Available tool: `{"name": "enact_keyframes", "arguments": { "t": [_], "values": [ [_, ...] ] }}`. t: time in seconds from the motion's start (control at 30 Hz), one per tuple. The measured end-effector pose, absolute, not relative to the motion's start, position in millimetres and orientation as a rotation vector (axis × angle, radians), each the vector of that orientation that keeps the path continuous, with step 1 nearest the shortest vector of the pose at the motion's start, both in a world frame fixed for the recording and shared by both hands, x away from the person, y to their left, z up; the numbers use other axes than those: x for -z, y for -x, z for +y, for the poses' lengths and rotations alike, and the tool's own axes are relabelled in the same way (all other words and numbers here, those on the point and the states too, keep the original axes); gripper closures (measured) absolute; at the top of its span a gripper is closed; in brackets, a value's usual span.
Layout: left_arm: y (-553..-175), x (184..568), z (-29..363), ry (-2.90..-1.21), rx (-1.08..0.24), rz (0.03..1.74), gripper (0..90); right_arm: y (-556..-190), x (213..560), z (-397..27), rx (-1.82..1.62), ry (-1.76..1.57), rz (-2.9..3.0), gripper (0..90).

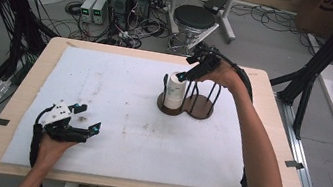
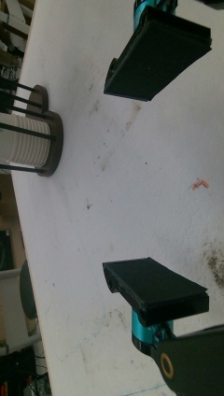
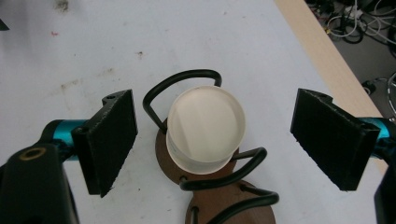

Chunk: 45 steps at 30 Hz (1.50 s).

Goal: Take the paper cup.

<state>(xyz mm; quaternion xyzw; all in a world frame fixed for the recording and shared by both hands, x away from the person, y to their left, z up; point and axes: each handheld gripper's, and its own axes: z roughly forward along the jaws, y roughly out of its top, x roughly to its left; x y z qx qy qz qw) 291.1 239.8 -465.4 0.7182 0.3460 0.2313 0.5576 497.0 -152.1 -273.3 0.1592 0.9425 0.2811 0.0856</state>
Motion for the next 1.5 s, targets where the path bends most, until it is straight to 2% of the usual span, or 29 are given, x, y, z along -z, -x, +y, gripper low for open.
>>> {"name": "enact_keyframes", "arguments": {
  "t": [0.83,0.93,1.17,1.2,1.5],
  "values": [
    [-291,465,238,-1.706,-0.549,0.819,13.2,-504,306,-140,-0.729,-0.501,2.881,16.5],
    [-291,465,238,-1.707,-0.548,0.820,13.2,-504,307,-141,-0.722,-0.516,2.885,23.1],
    [-291,465,238,-1.710,-0.550,0.819,13.2,-505,306,-142,-0.716,-0.521,2.886,30.9],
    [-291,465,238,-1.710,-0.551,0.819,13.2,-505,305,-142,-0.701,-0.525,2.892,36.5],
    [-291,465,238,-1.713,-0.552,0.818,13.2,-504,305,-142,-0.708,-0.517,2.897,37.5]
  ]
}}
